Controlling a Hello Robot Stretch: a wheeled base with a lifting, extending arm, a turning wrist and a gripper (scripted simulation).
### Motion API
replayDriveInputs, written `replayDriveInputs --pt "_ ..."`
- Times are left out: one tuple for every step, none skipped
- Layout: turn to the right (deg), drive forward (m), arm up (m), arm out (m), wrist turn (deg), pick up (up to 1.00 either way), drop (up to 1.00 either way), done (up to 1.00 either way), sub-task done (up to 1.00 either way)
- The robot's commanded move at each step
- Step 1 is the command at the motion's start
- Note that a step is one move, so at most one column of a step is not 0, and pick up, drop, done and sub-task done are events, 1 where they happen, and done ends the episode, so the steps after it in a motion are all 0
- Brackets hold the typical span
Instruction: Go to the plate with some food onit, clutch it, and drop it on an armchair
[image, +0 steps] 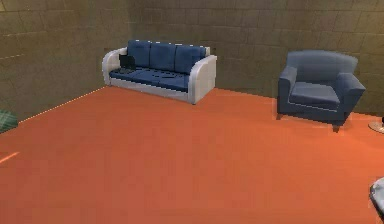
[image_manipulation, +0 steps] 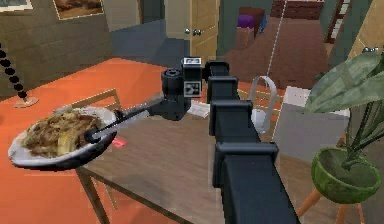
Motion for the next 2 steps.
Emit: replayDriveInputs --pt "0.0 0.00 0.00 0.00 -45.0 0.00 0.00 0.00 0.00" --pt "0.0 0.00 0.00 0.00 -15.0 0.00 0.00 0.00 0.00"
